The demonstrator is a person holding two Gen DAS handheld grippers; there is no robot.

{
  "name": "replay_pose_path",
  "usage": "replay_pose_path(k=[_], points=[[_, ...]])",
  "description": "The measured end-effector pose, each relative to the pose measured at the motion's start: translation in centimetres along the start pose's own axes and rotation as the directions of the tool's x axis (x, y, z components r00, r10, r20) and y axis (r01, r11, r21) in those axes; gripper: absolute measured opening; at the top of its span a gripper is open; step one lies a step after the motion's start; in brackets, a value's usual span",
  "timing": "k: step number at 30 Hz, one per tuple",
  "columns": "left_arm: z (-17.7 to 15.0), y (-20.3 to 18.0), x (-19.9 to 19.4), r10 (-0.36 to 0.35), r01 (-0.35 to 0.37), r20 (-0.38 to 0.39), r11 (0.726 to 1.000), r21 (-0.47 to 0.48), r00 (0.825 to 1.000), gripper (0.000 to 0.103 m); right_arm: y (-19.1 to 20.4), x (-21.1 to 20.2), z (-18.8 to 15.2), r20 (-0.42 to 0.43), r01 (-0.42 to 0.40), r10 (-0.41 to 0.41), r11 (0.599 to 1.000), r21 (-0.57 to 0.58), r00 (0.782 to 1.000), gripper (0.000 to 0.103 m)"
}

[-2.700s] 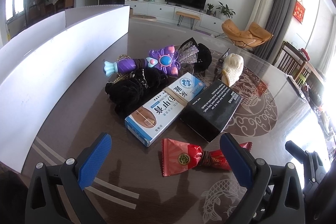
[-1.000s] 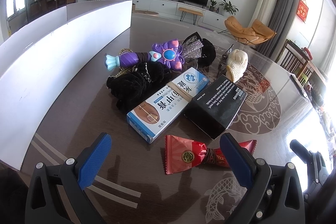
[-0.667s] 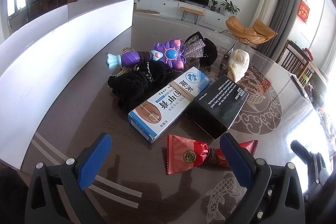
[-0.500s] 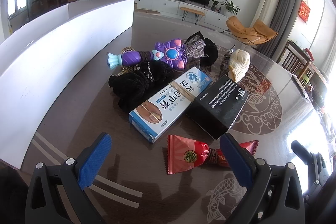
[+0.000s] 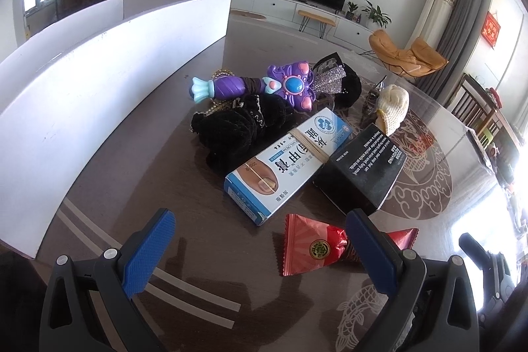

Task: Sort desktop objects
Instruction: 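Move the left tool toward the white-and-blue ointment box while the right tool approaches the red snack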

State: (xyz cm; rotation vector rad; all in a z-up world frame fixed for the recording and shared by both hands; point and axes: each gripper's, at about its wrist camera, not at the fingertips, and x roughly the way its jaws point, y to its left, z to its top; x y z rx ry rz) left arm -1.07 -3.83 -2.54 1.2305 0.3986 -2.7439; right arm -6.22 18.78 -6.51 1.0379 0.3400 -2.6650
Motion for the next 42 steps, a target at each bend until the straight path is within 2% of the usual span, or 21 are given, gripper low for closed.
replay_pose_path(k=[6,13,16,18,21,25,28,32,36,38,40,42], points=[[0.5,2.6,-0.1,0.027,-0.026,0.009,0.992,-0.12,1.0,0.103,0.1,1.1,0.1,-0.098,-0.092,0.09,0.996,-0.008,0.991,0.103],[0.5,5.9,-0.5,0.077,-0.069,0.014,0.956,-0.284,0.997,0.103,4.5,2.5,2.1,-0.142,-0.211,0.19,0.965,-0.157,0.971,0.103],[0.3,6.6,-0.5,0.079,-0.074,0.001,0.946,-0.314,0.997,0.103,5.8,4.9,3.8,-0.189,-0.205,0.171,0.962,-0.178,0.967,0.103],[0.2,6.5,-0.4,0.082,-0.081,-0.009,0.947,-0.31,0.997,0.103,5.1,6.1,4.5,-0.19,-0.192,0.165,0.972,-0.132,0.968,0.103],[0.1,5.9,-0.4,0.09,-0.09,-0.013,0.956,-0.281,0.996,0.103,1.9,7.3,4.7,-0.193,-0.115,0.111,0.993,-0.008,0.975,0.103],[0.1,4.9,0.4,0.091,-0.099,-0.042,0.966,-0.239,0.995,0.103,-2.7,6.7,3.4,-0.21,-0.028,0.049,0.994,0.105,0.976,0.103],[0.1,4.2,1.3,0.087,-0.101,-0.075,0.975,-0.199,0.993,0.103,-4.3,5.5,2.2,-0.21,-0.025,0.048,0.994,0.11,0.977,0.103],[0.2,2.6,2.1,0.122,-0.132,-0.088,0.985,-0.108,0.989,0.103,-4.9,4.3,1.2,-0.19,-0.034,0.054,0.994,0.107,0.98,0.103],[0.8,0.6,3.7,0.167,-0.166,-0.109,0.986,0.025,0.98,0.103,-4.8,4.3,1.4,-0.191,-0.022,0.044,0.993,0.119,0.98,0.103],[0.9,-0.8,4.4,0.152,-0.136,-0.127,0.983,0.127,0.98,0.103,-5.0,4.3,1.3,-0.191,-0.022,0.045,0.993,0.12,0.981,0.103],[1.3,-2.2,5.0,0.103,-0.067,-0.152,0.973,0.222,0.983,0.103,-5.0,4.3,1.3,-0.191,-0.022,0.044,0.993,0.12,0.981,0.103],[2.2,-3.5,5.9,0.063,-0.013,-0.154,0.951,0.308,0.986,0.103,-5.0,4.3,1.4,-0.191,-0.022,0.044,0.993,0.12,0.981,0.103]])
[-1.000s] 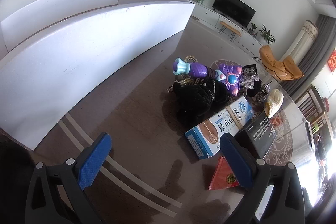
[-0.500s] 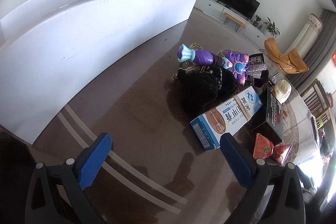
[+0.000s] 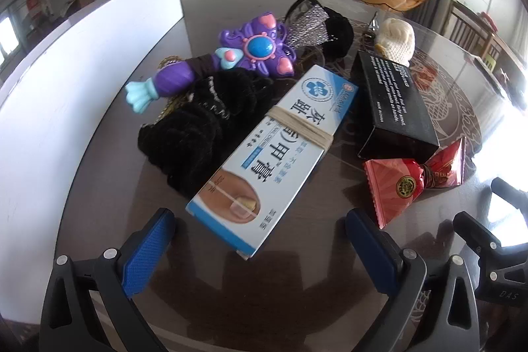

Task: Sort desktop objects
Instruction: 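Move the left tool toward the white-and-blue ointment box while the right tool approaches the red snack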

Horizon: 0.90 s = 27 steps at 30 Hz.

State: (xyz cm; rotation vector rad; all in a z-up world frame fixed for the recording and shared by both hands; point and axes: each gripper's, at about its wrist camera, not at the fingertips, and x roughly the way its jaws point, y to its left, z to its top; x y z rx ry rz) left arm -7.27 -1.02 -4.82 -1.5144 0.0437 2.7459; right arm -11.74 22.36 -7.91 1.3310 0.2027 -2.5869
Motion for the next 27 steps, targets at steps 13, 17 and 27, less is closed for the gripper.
replay_pose_path(k=[13,17,27], points=[[3.7,-0.2,0.7,-0.043,0.042,0.022,0.998,0.041,0.999,0.081,0.0,0.0,-0.1,0.0,0.001,-0.001,1.0,0.0,1.0,0.103],[1.7,-0.4,-1.6,-0.059,0.055,0.045,0.996,0.072,0.997,0.041,0.0,0.0,-0.1,0.001,0.001,-0.001,1.0,0.0,1.0,0.103],[-0.6,-1.2,-1.2,0.026,-0.026,0.009,0.999,-0.033,1.0,0.098,0.0,0.0,-0.1,0.001,0.001,-0.001,1.0,0.001,1.0,0.103]])
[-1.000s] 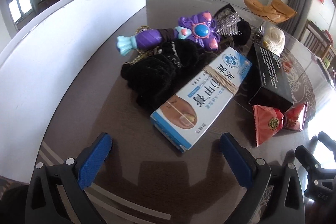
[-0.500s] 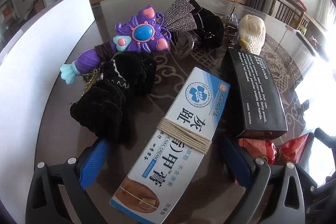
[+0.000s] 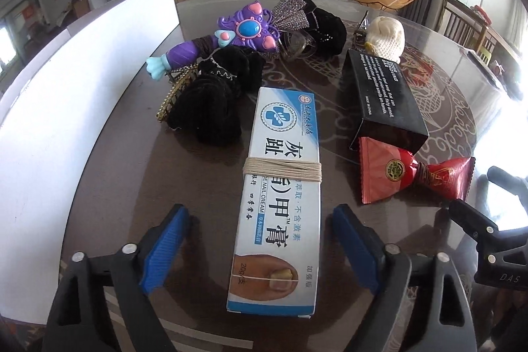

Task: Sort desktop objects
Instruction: 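Move the left tool toward the white-and-blue ointment box while the right tool approaches the red snack, then close the left gripper on the ointment box while the right gripper grasps the red snack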

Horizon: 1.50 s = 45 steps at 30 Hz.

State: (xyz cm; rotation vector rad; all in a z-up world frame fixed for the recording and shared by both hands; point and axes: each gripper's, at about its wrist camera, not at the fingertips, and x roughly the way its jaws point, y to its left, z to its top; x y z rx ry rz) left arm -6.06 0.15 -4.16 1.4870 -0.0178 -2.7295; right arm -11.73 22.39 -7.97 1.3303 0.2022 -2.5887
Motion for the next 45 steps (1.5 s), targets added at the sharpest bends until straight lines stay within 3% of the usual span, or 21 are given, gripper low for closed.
replay_pose_path(k=[3,45], points=[[0.2,0.3,0.5,-0.008,0.008,-0.011,1.0,-0.023,1.0,0.103,0.0,0.0,0.0,0.0,0.0,0.0,1.0,0.0,1.0,0.103],[-0.3,-0.7,0.6,-0.001,0.001,-0.003,0.999,-0.036,1.0,0.103,0.0,0.1,0.0,0.001,0.001,-0.001,1.0,0.001,1.0,0.103]])
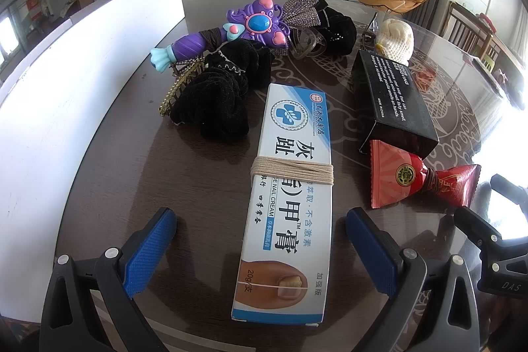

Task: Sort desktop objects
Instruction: 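Close the left gripper on the ointment box while the right gripper grasps the red snack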

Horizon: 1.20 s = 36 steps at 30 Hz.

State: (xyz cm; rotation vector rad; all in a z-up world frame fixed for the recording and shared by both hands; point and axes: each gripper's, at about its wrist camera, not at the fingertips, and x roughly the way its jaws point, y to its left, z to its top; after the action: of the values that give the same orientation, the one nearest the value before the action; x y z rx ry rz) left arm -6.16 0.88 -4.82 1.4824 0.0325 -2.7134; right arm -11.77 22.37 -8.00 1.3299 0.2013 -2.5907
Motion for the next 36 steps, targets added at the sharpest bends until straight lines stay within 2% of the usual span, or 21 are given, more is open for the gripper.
replay_pose_path(k=[28,32,36], points=[[-0.4,-0.3,-0.2,0.009,-0.009,0.004,1.0,-0.009,1.0,0.103,-0.2,-0.2,-0.2,-0.001,-0.011,0.011,1.0,-0.011,1.0,0.103],[-0.5,-0.3,-0.3,0.009,-0.009,0.004,1.0,-0.013,1.0,0.103,-0.3,-0.2,-0.1,-0.048,-0.047,0.044,0.997,-0.053,0.998,0.103],[-0.5,-0.2,-0.2,0.008,-0.008,0.003,1.0,-0.016,1.0,0.103,-0.8,-1.4,-0.8,-0.055,-0.135,0.135,0.991,-0.001,0.989,0.103]])
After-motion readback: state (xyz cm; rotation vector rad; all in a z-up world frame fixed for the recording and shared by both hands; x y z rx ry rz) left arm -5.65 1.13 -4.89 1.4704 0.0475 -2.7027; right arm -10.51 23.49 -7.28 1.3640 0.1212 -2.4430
